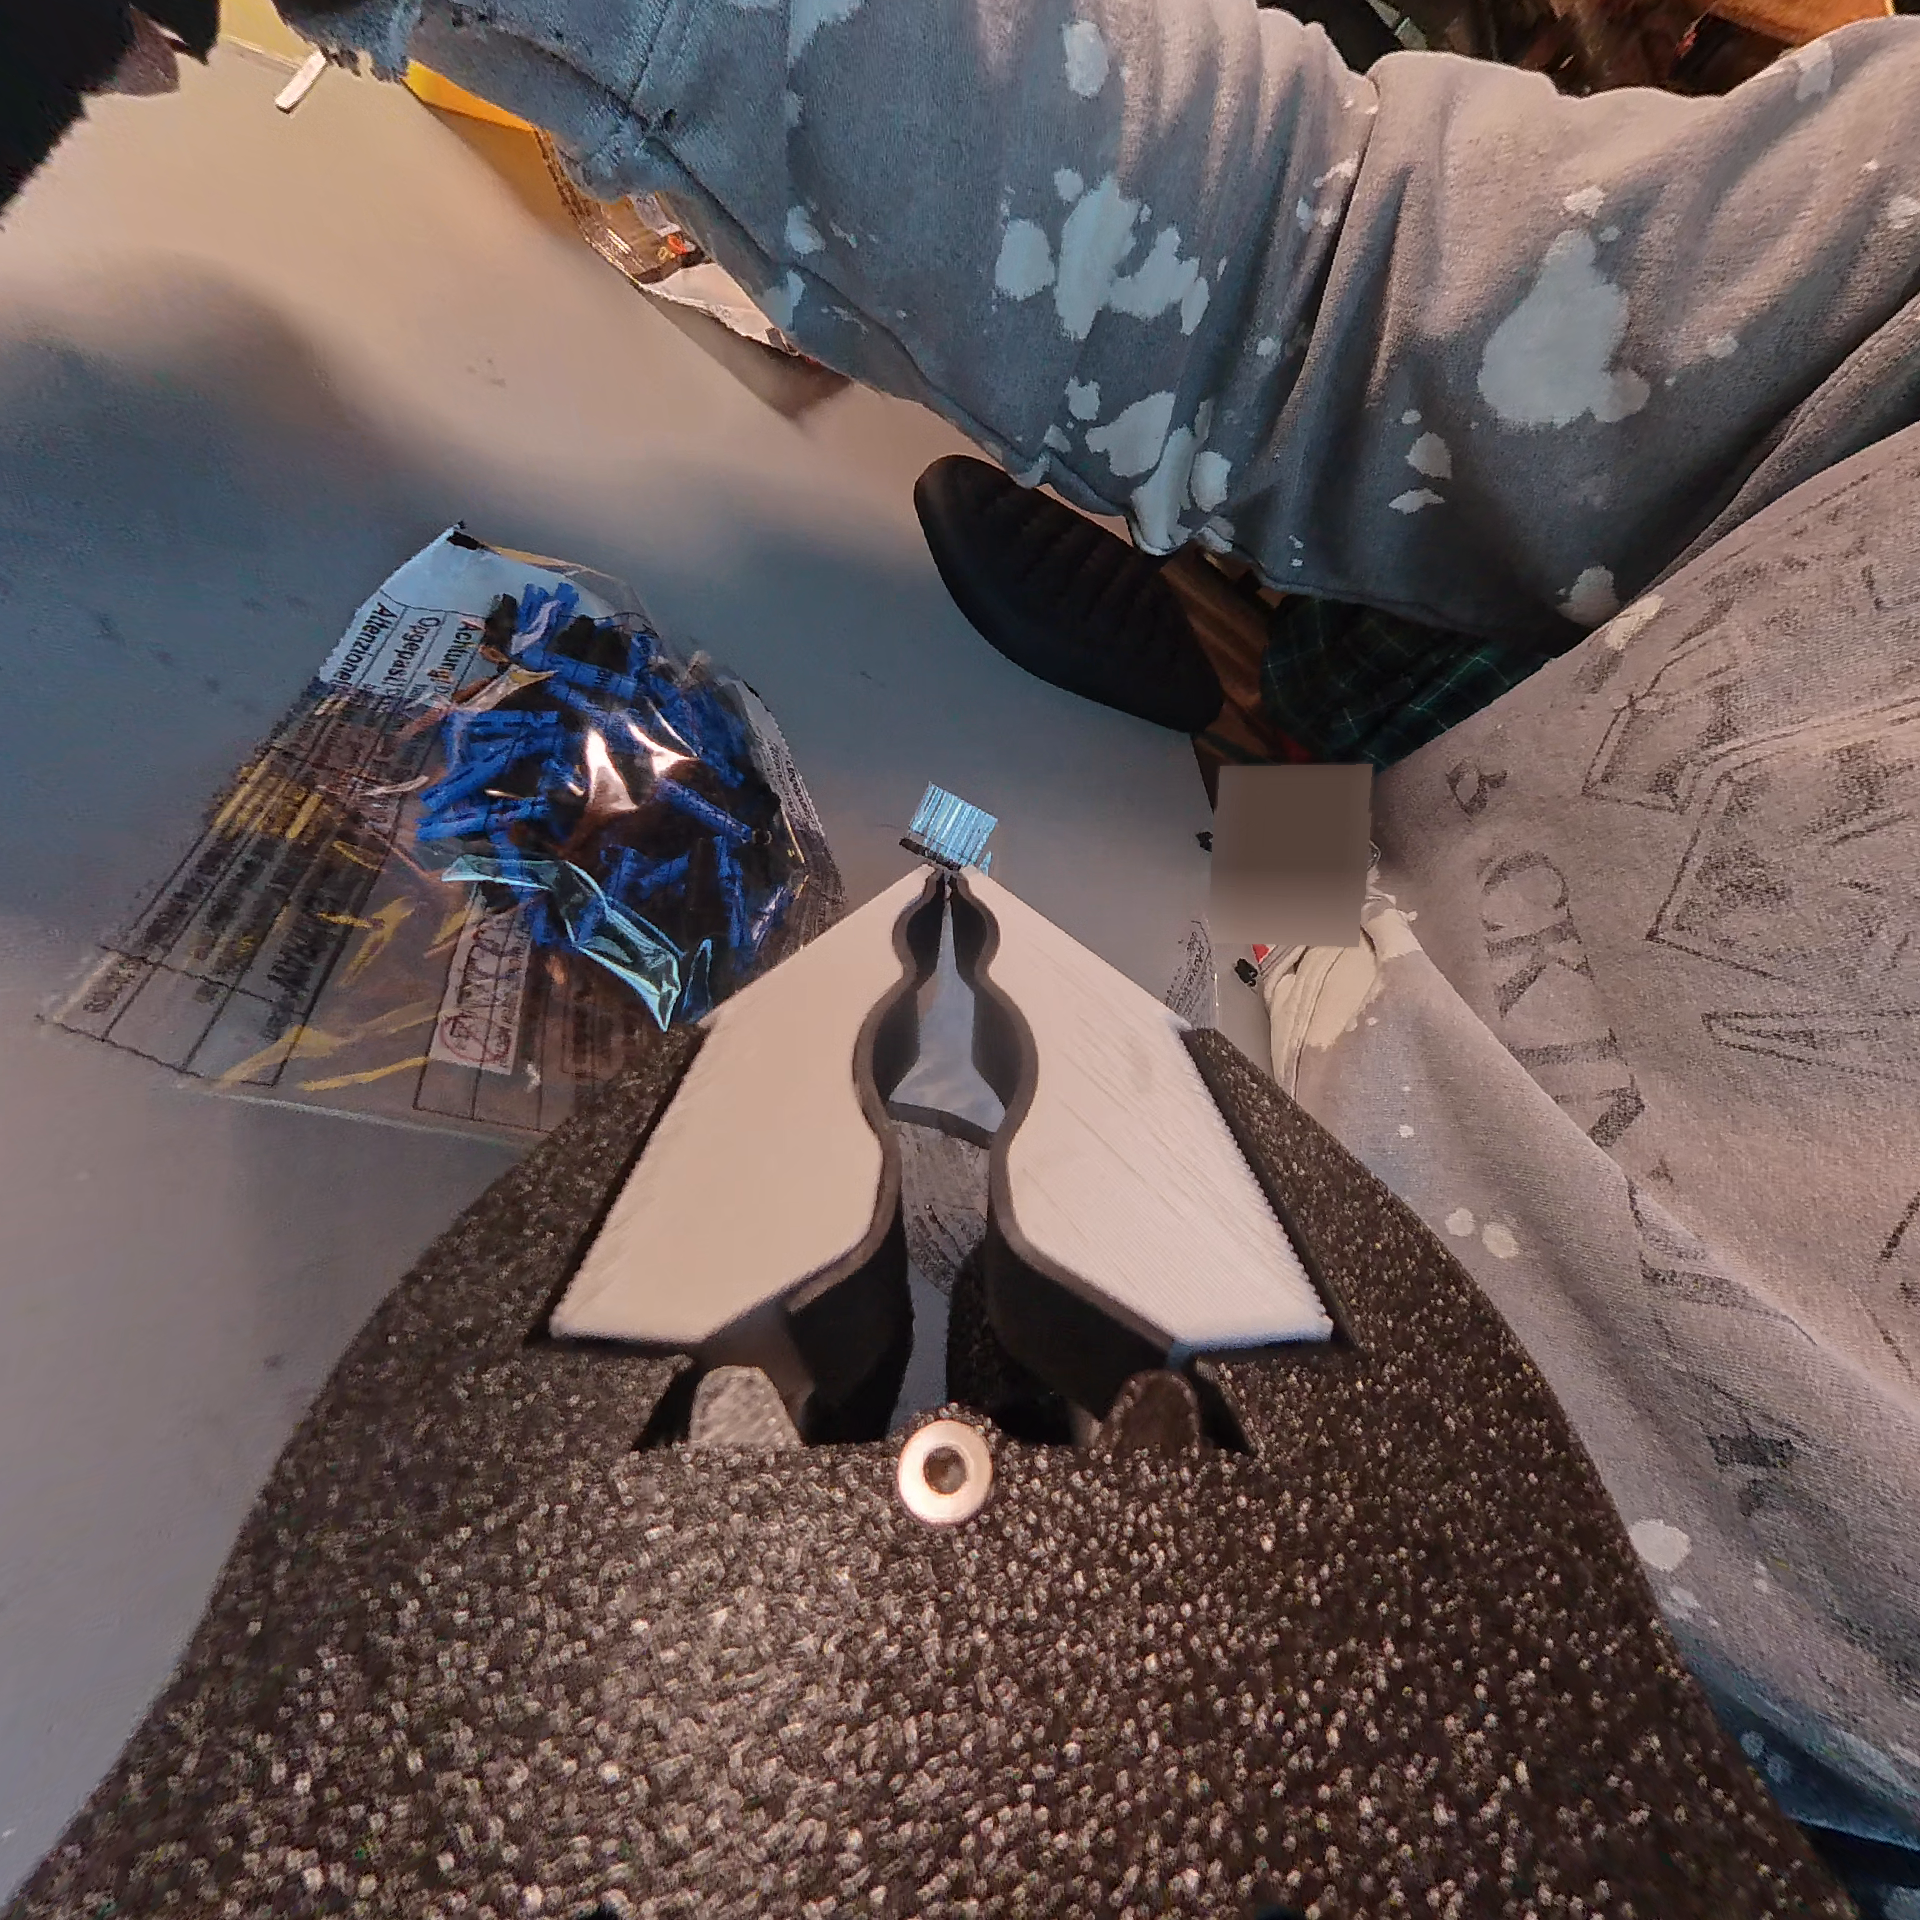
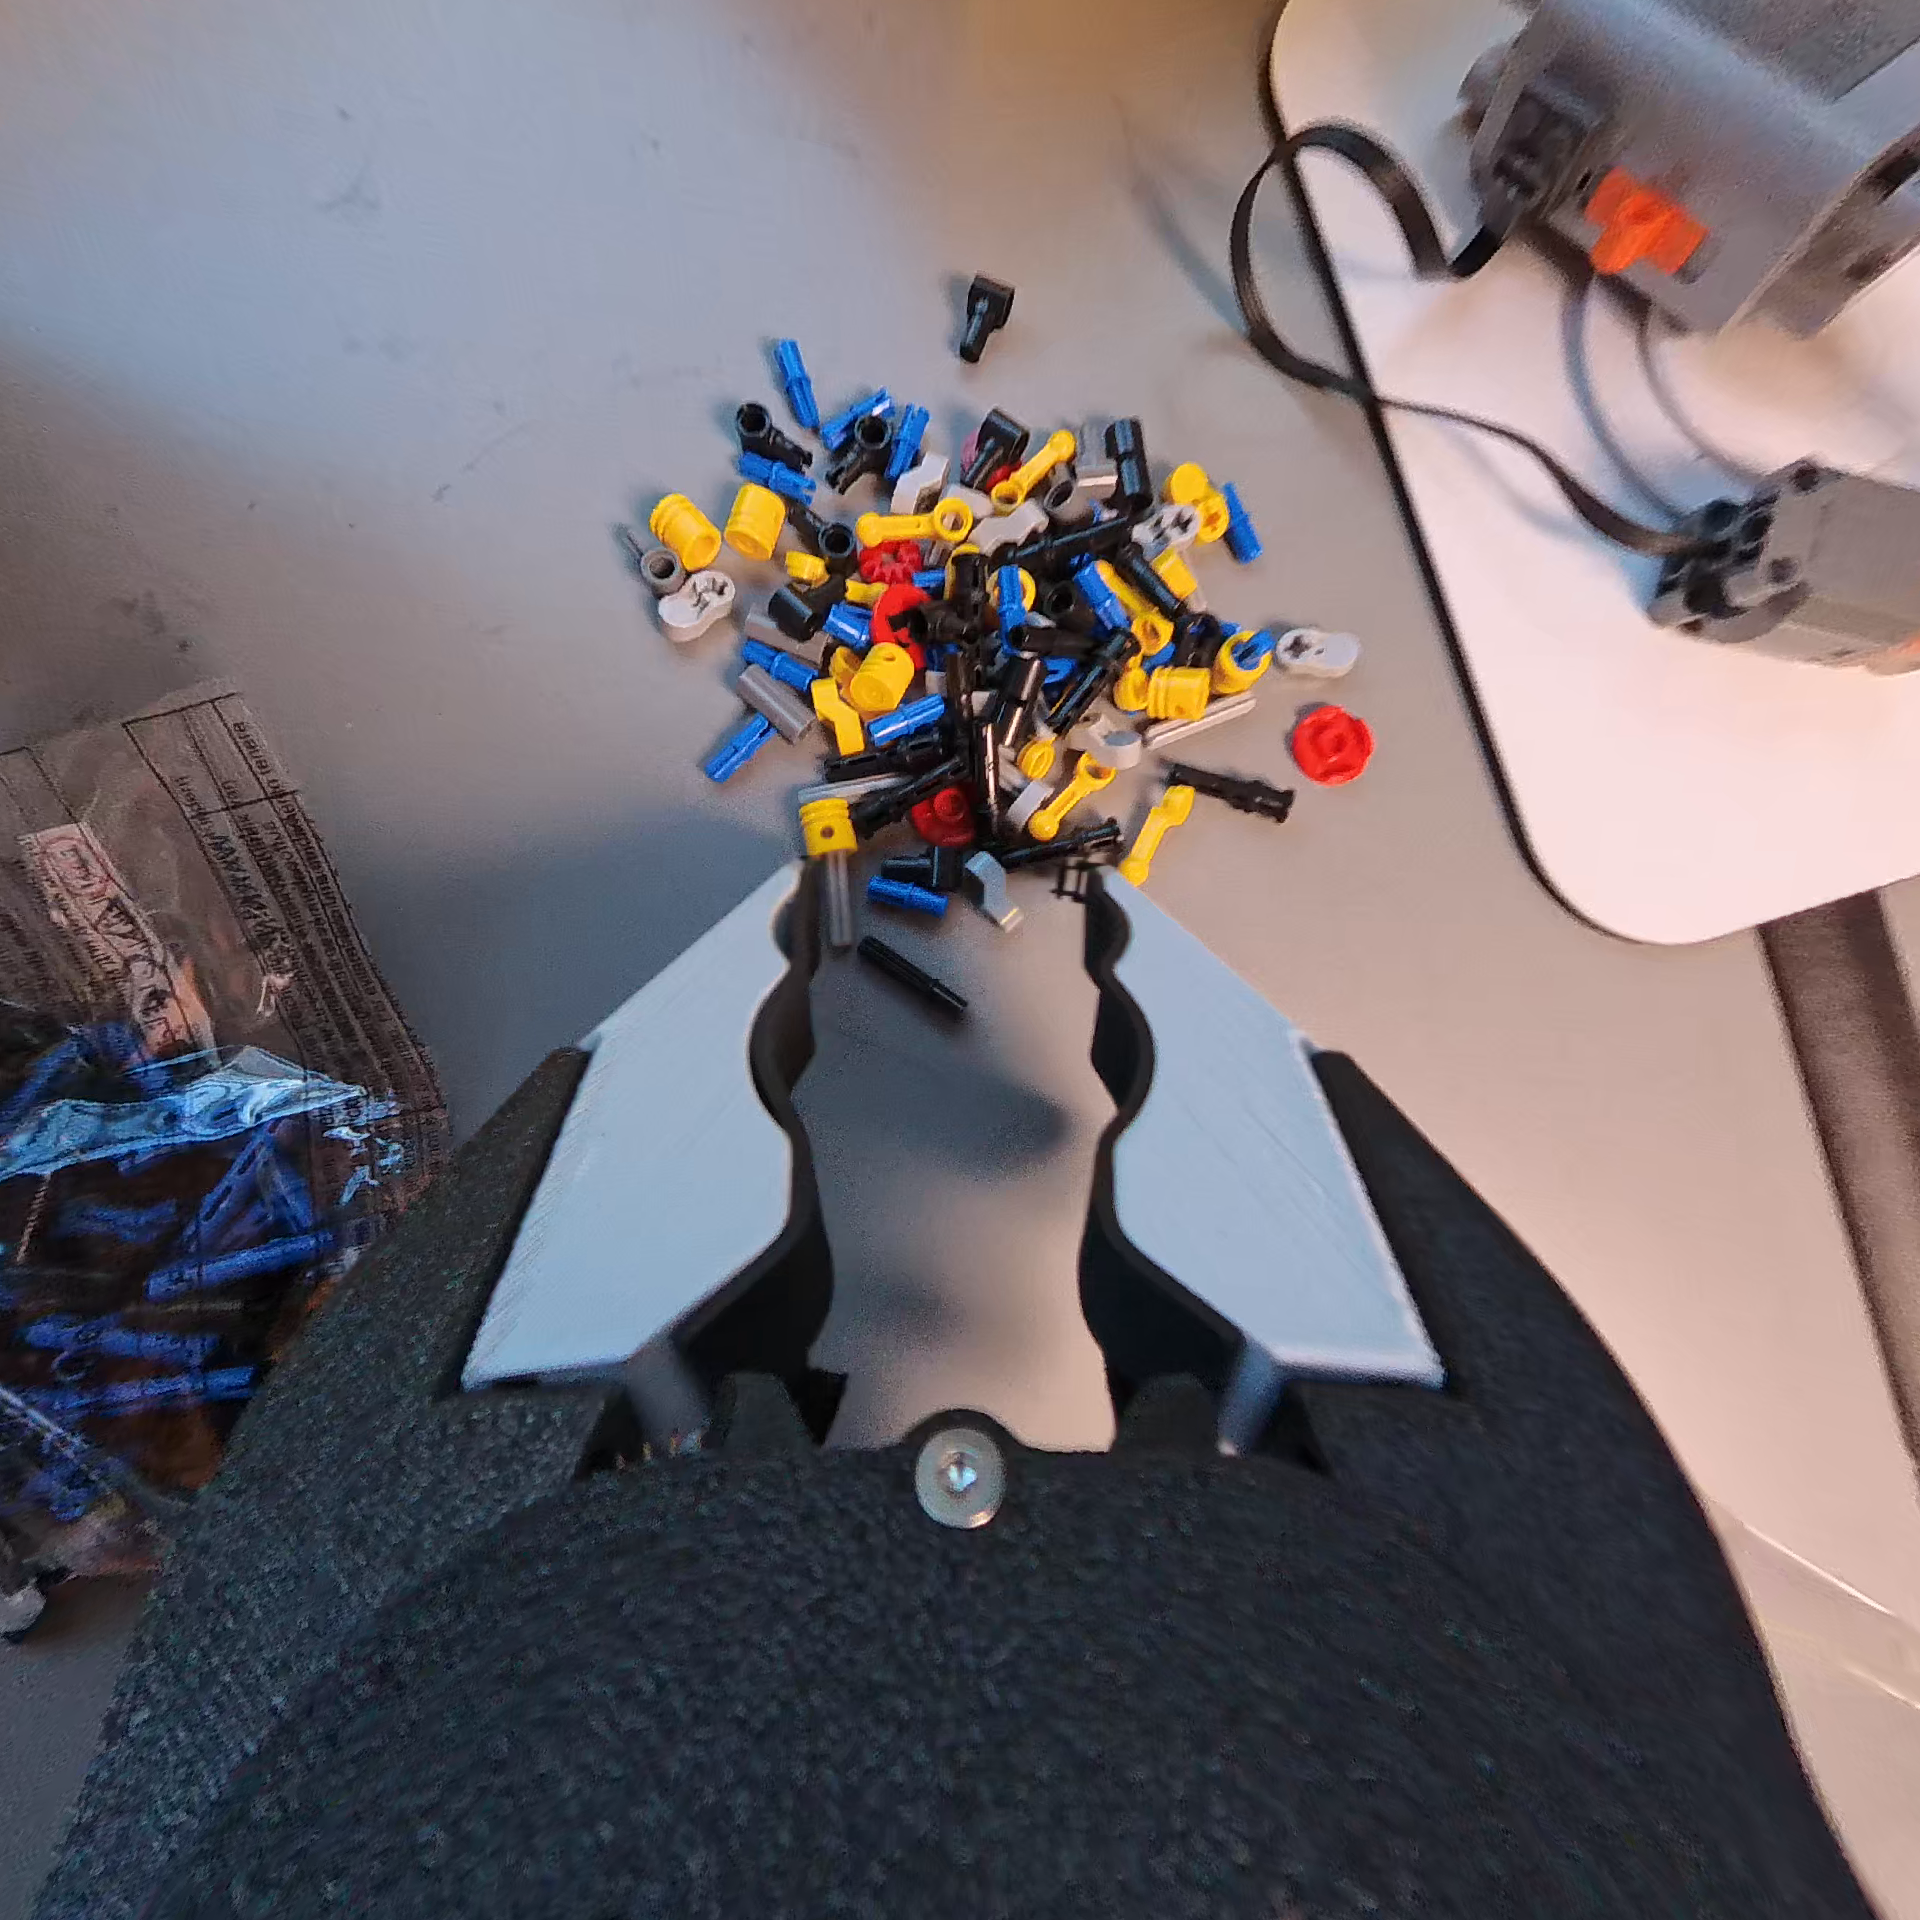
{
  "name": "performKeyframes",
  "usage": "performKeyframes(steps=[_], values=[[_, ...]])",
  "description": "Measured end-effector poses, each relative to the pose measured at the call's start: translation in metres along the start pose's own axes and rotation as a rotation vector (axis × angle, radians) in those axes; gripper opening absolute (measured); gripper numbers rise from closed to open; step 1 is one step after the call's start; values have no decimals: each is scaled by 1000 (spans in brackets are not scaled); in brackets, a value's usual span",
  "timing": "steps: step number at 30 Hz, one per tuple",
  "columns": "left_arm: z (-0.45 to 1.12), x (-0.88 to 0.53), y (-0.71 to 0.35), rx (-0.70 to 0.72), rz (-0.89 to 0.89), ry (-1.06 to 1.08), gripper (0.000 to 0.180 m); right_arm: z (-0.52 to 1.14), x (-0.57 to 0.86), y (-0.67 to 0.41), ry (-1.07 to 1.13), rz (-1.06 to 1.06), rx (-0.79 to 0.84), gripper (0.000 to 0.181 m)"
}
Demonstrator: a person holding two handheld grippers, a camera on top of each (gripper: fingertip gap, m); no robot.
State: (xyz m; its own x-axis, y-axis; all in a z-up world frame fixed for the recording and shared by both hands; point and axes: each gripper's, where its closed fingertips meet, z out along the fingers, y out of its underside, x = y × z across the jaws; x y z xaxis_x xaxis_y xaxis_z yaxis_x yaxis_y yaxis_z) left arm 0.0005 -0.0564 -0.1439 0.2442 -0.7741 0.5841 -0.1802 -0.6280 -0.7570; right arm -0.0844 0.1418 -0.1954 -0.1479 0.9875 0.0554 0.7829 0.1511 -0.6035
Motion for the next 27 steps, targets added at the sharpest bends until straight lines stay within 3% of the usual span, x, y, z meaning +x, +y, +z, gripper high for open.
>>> performKeyframes(steps=[2, 6, 9, 10, 13, 16, 23, 27], values=[[0, 0, 0, 0, -1, 0, 0, 4, -6, 6, -35, 16, -34, 60], [0, 0, 0, 1, -1, 0, 0, 1, -7, 7, -25, -38, -39, 15], [0, 0, 0, 0, 0, 1, 0, -2, -5, 5, 0, -53, -18, 10], [0, 0, 0, 0, 0, 1, 0, -4, -4, 2, 6, -53, -2, 10], [0, 0, 0, -2, 0, 1, 0, -8, -4, -1, 6, -42, 13, 34], [1, 0, 1, -3, 0, 1, 0, -11, -3, -5, 25, -66, 44, 42], [1, 0, 1, -5, 0, 0, 0, -8, -5, 4, 18, -50, 1, 41], [0, 0, 0, -1, 1, 0, 0, -22, -3, 1, 15, -28, 53, 22]])
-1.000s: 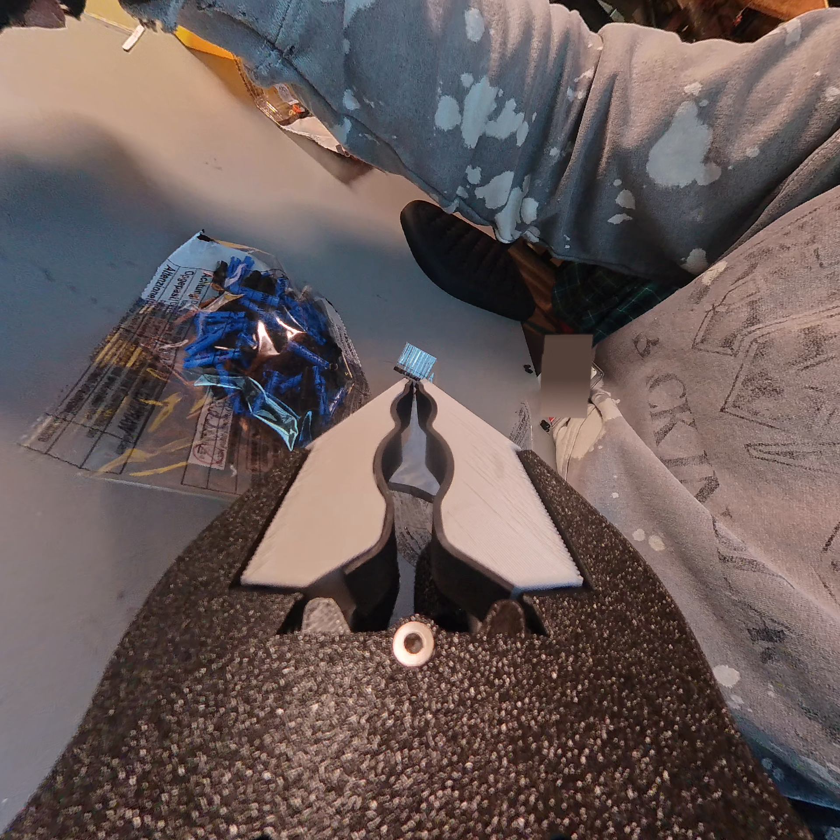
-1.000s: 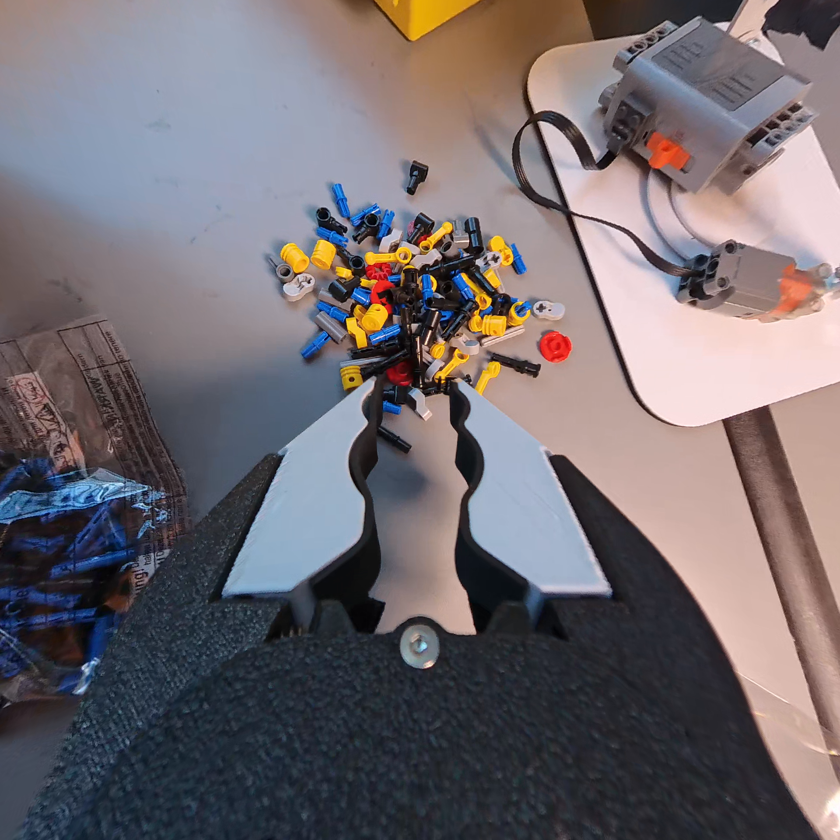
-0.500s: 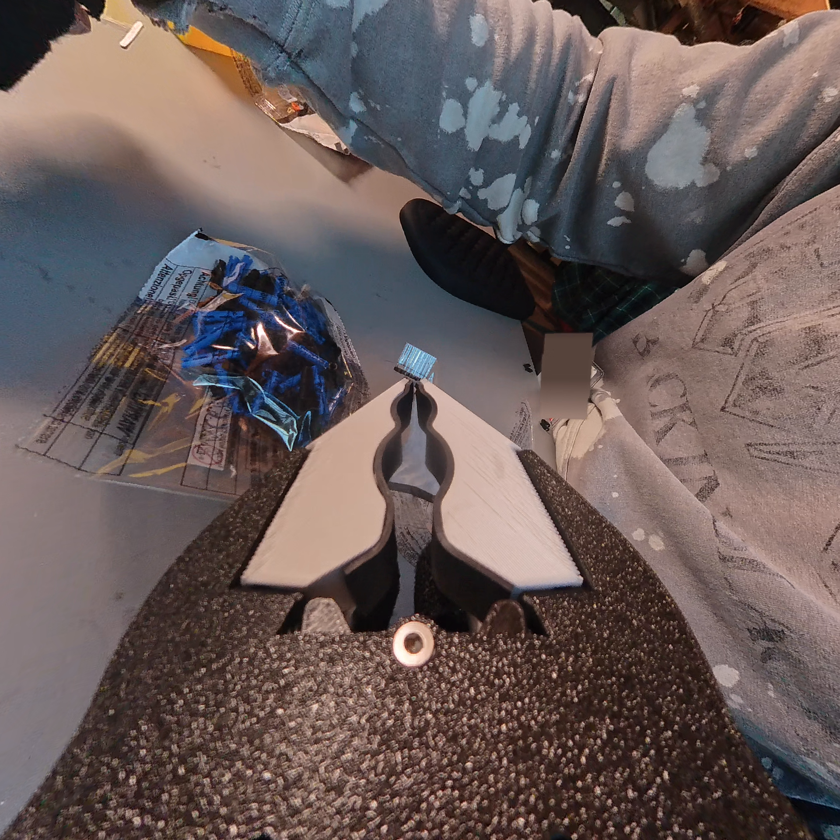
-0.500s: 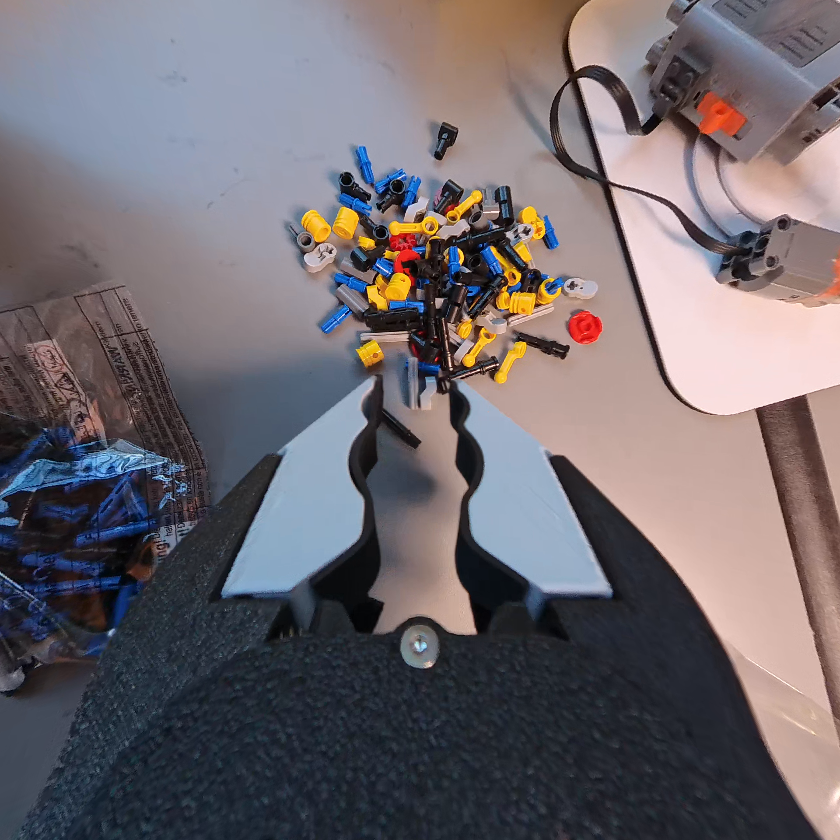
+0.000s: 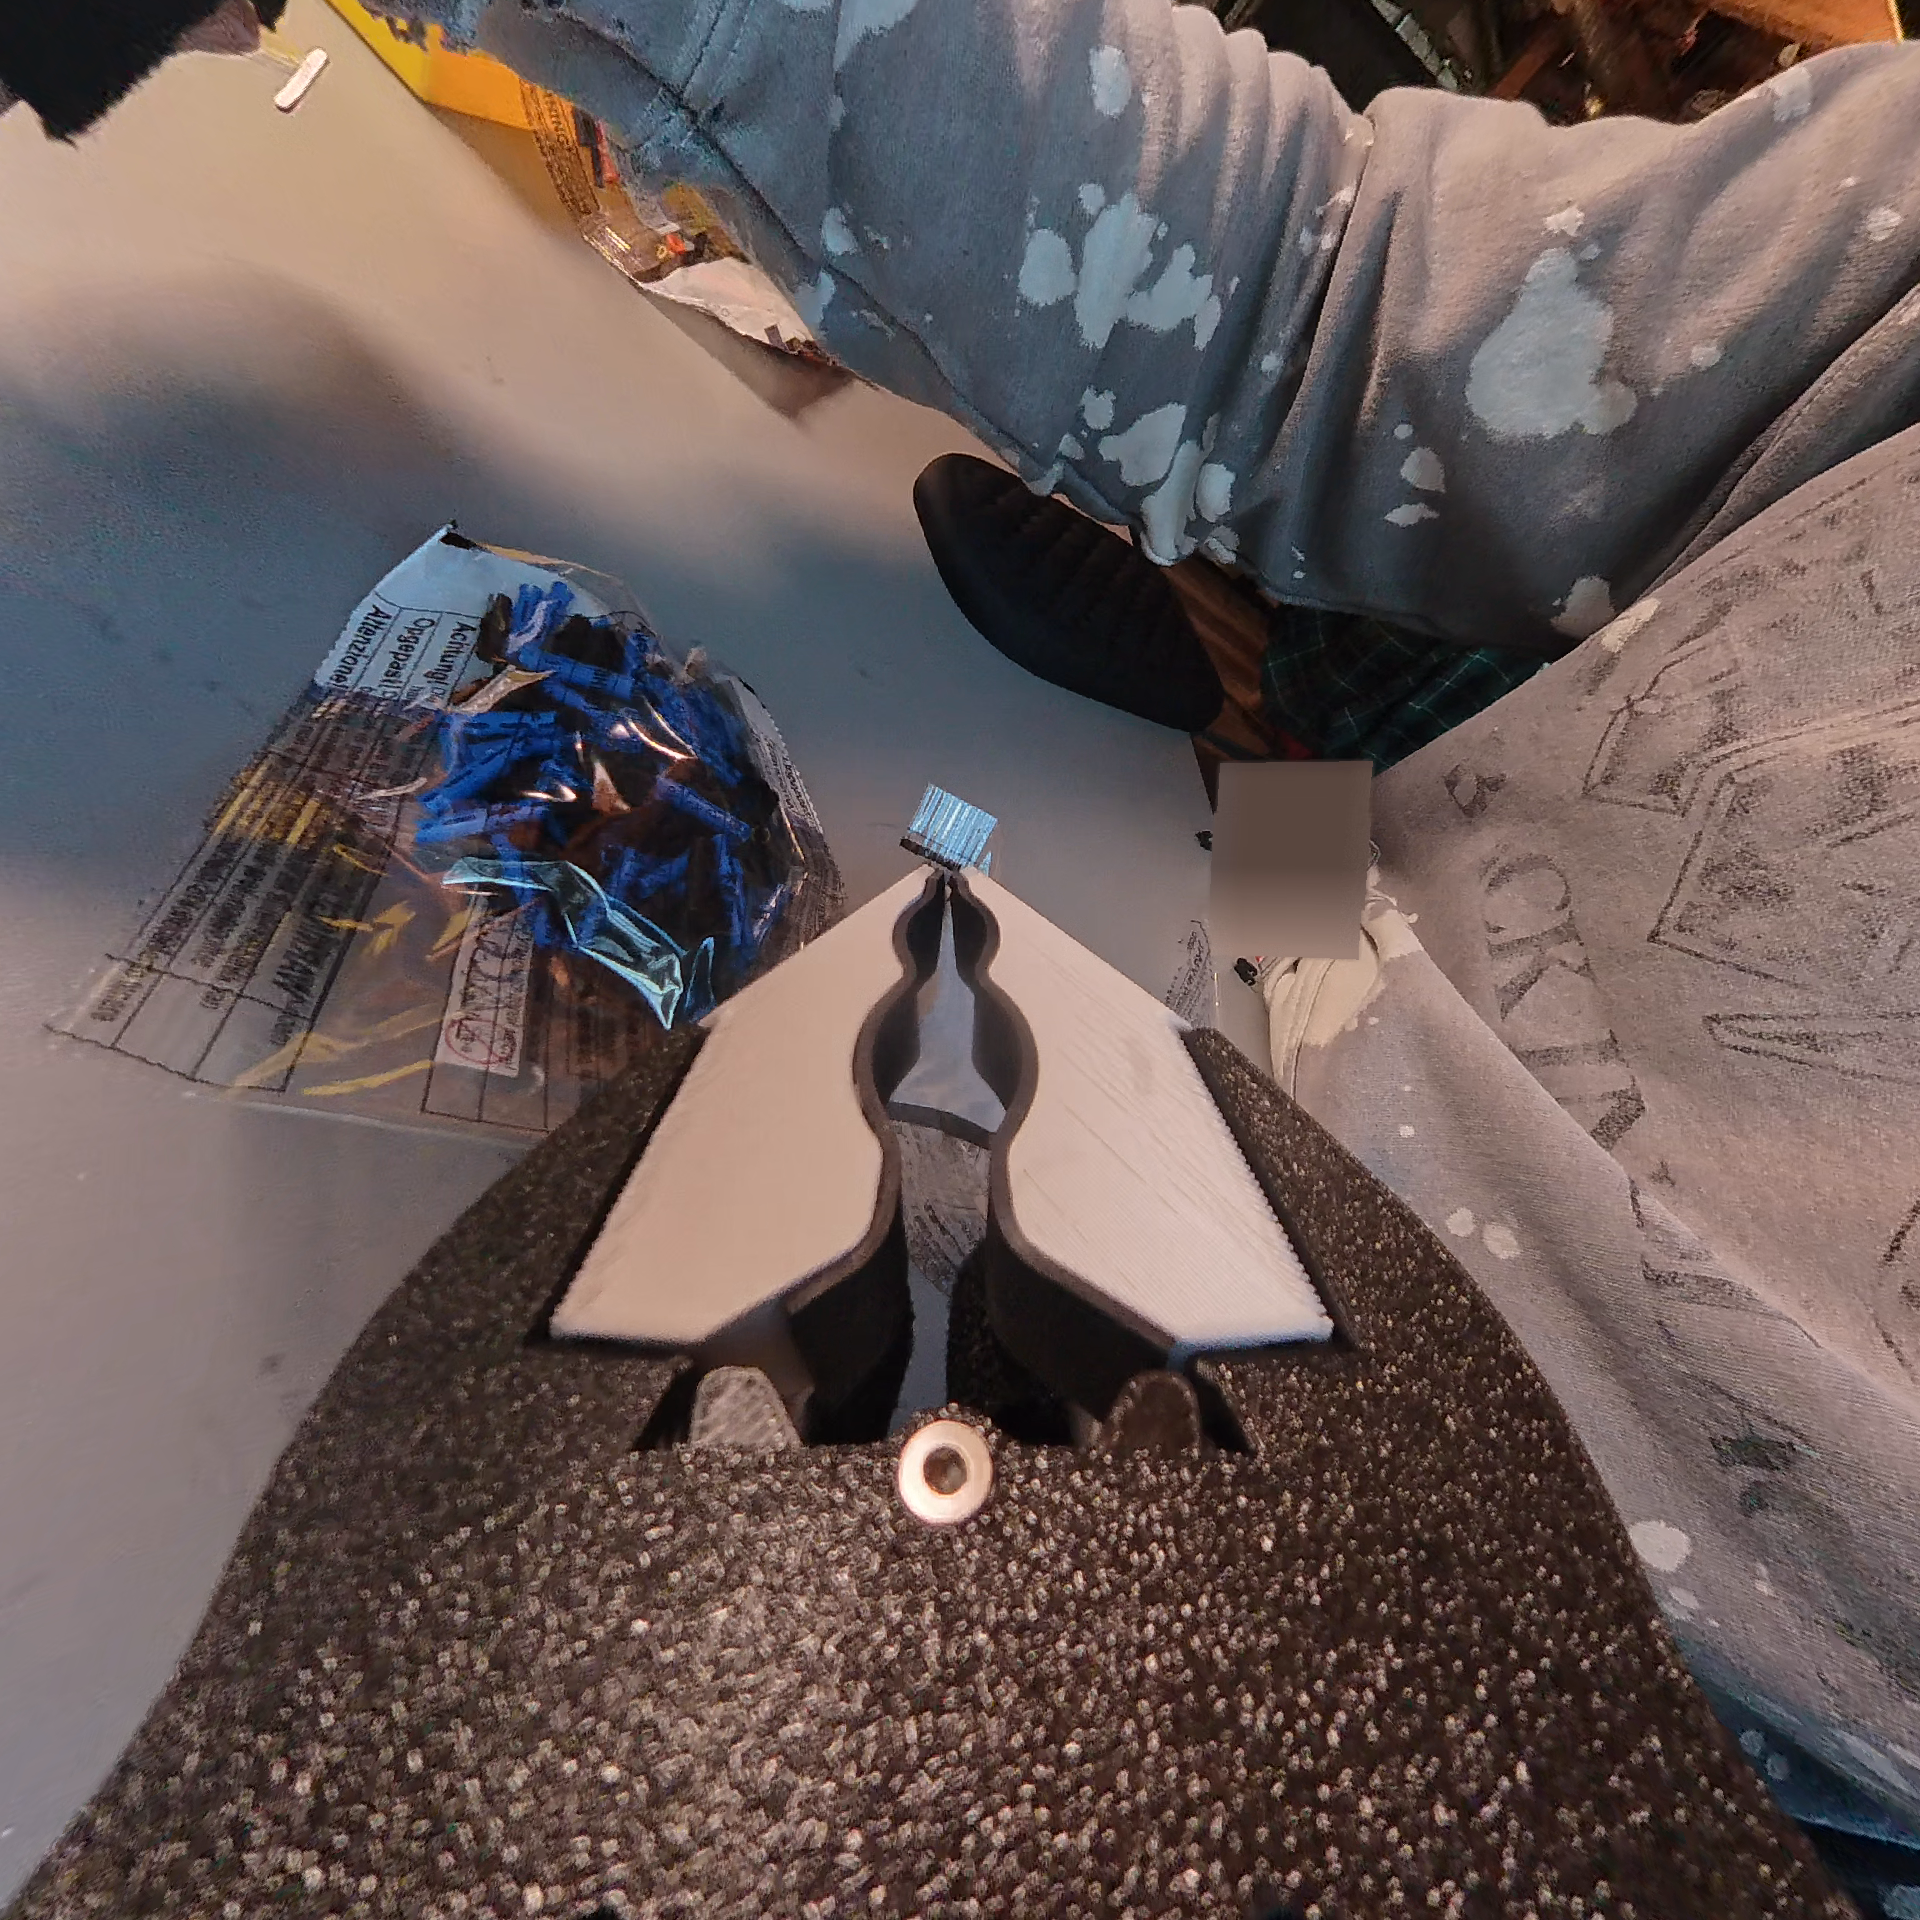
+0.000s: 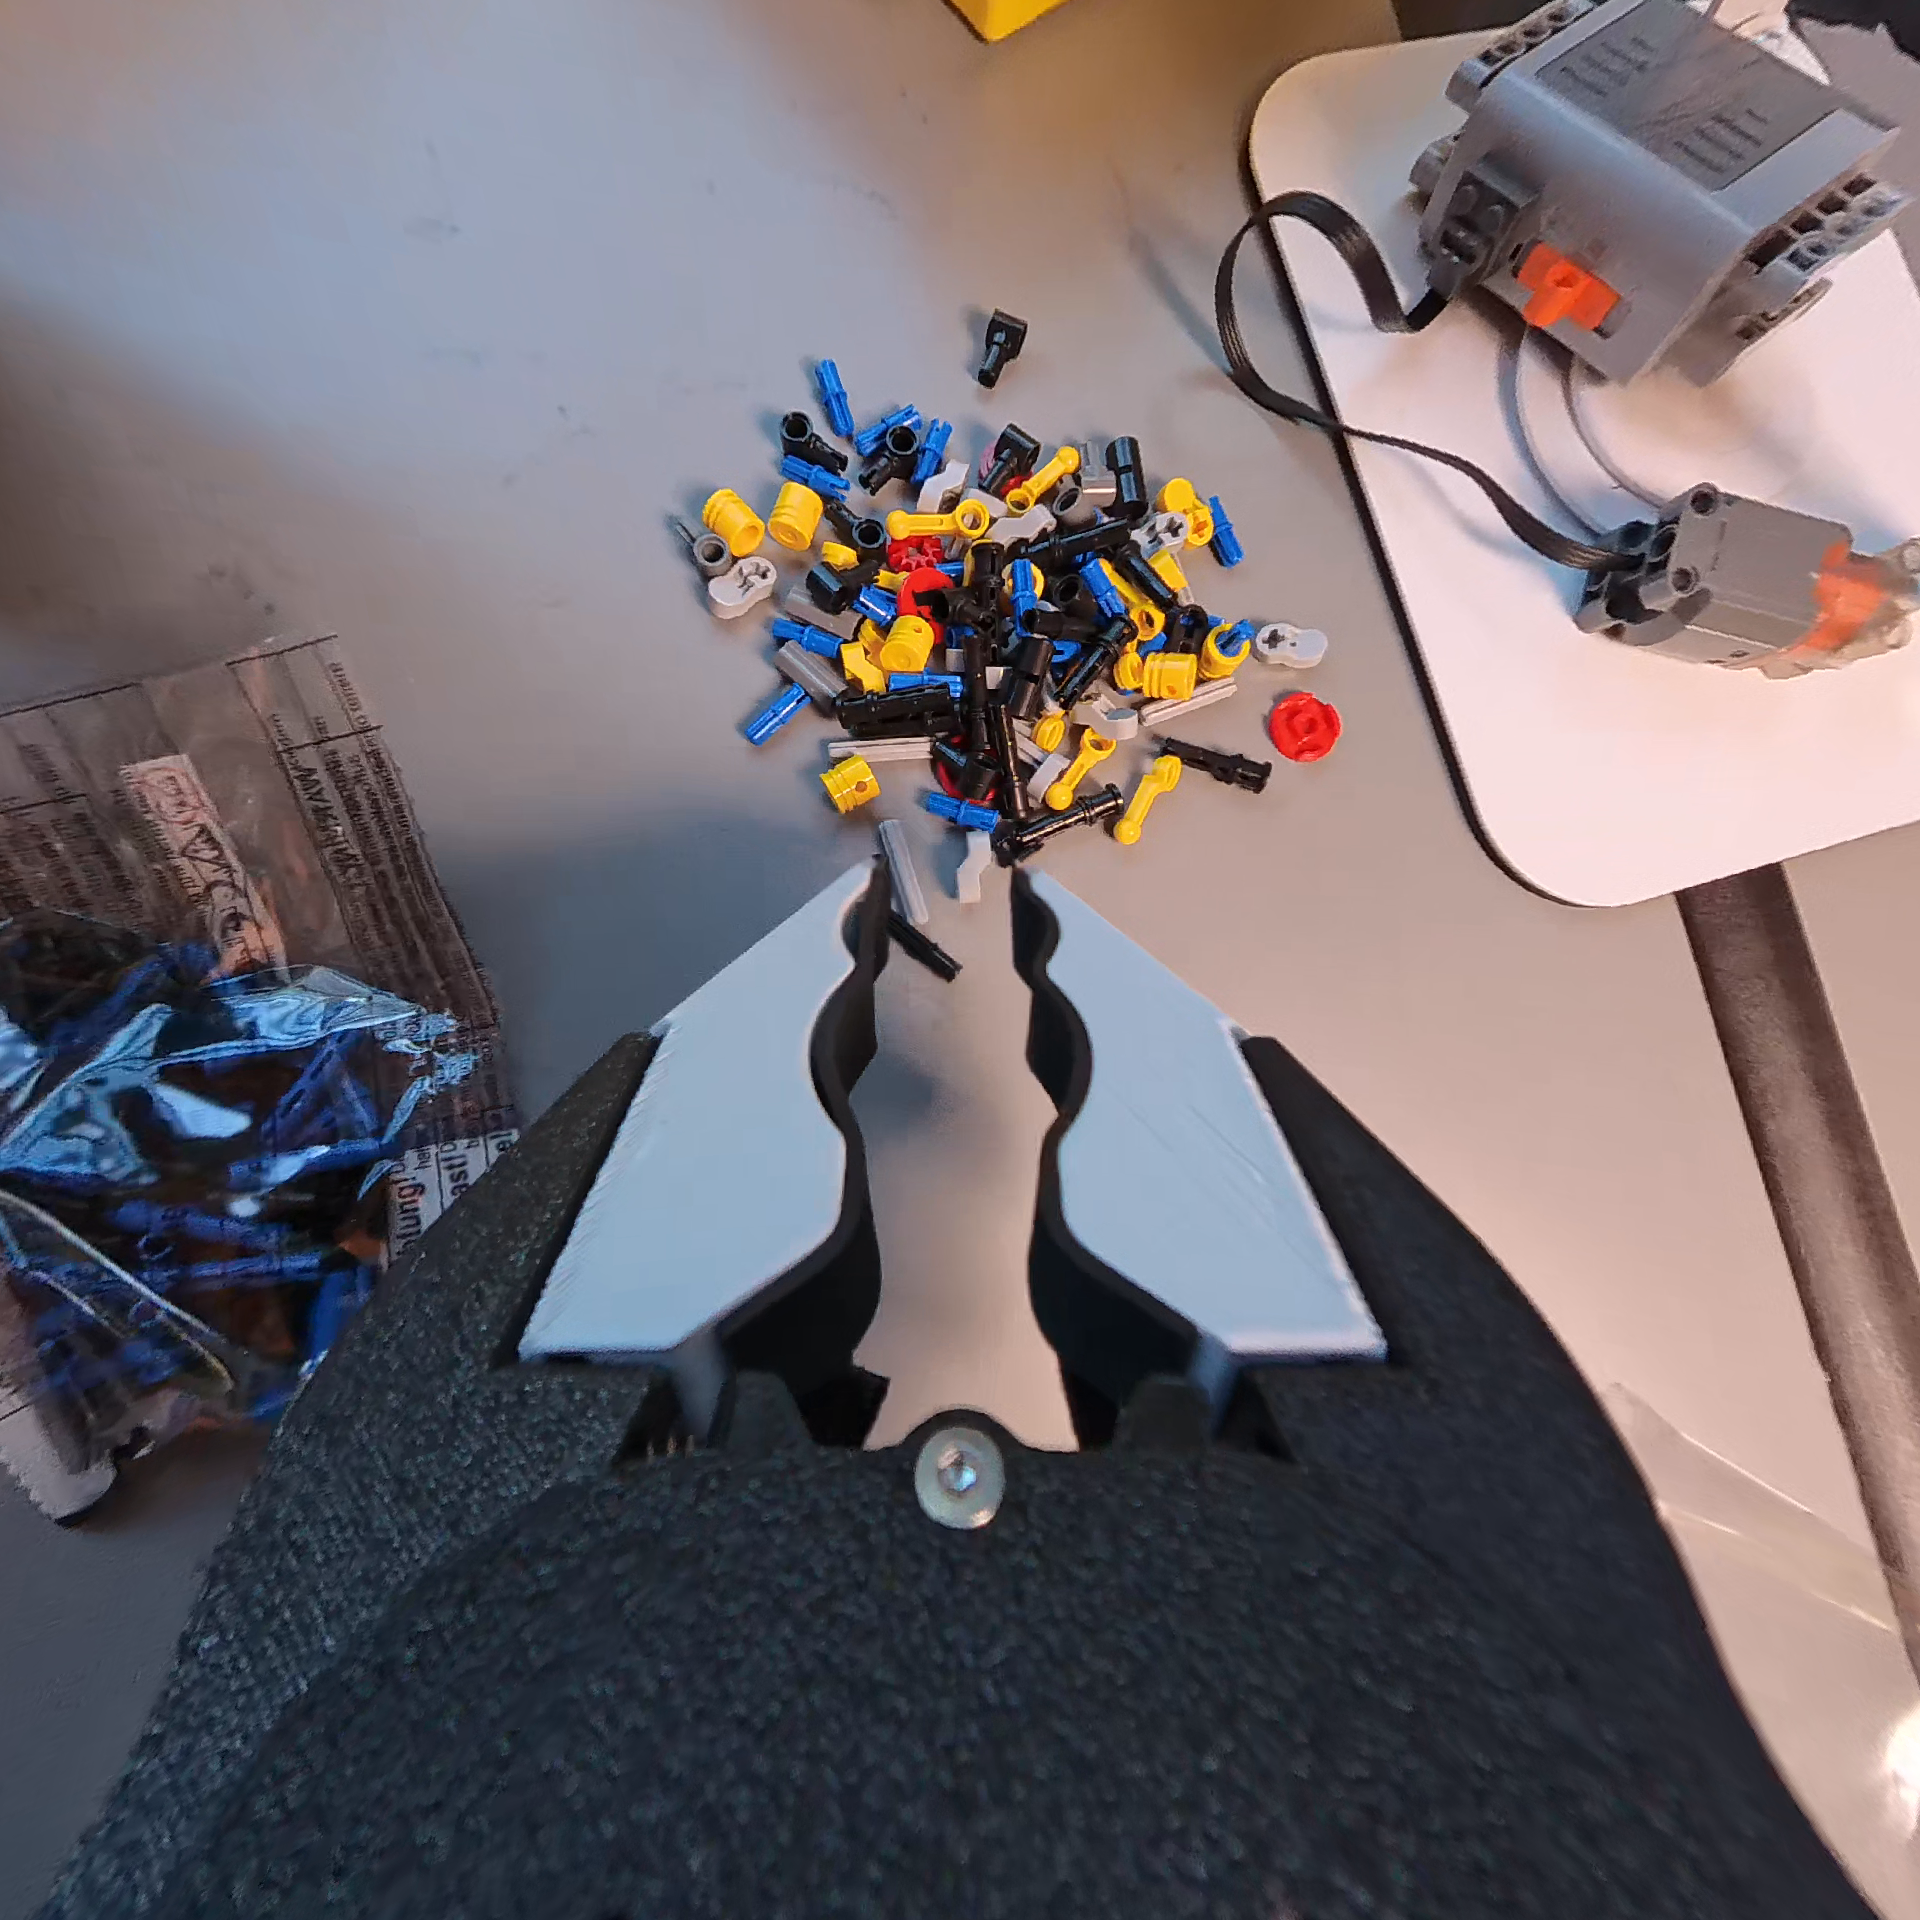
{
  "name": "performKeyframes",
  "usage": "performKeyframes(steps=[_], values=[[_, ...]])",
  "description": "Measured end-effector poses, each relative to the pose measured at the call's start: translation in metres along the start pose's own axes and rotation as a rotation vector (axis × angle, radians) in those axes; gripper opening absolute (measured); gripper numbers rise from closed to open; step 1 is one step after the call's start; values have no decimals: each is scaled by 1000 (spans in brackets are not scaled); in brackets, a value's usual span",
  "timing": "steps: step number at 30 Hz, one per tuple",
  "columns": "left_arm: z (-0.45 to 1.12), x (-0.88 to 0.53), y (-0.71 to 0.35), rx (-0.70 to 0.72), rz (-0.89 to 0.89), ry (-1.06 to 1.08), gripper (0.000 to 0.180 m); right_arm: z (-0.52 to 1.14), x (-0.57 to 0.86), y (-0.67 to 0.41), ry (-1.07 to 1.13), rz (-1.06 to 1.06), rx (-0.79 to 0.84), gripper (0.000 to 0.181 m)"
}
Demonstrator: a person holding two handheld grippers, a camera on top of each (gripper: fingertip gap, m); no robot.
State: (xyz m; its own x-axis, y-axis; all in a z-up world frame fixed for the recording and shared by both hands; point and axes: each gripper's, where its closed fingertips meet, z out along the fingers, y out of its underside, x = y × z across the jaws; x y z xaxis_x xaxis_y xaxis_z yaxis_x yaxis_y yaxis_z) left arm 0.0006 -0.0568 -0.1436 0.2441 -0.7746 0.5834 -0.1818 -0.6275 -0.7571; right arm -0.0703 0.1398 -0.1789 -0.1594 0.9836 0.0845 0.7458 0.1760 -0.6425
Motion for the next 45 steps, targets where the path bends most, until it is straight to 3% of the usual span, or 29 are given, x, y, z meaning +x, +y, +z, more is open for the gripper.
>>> performKeyframes(steps=[22, 25, 29, 35, 45], values=[[0, 1, 0, -2, 0, 5, 0, 14, 24, 22, 31, 142, -65, 1], [0, 1, 0, -3, -1, 6, 0, 11, 30, 25, 51, 154, -60, 2], [1, 1, 1, -6, -4, 8, 0, 14, 23, 15, 21, 166, -10, 18], [1, 0, 1, -4, -5, 8, 0, 21, 25, 14, 34, 163, -22, 6], [0, 1, 0, 0, -1, 7, 0, -3, 76, 47, 200, 232, -93, 10]])
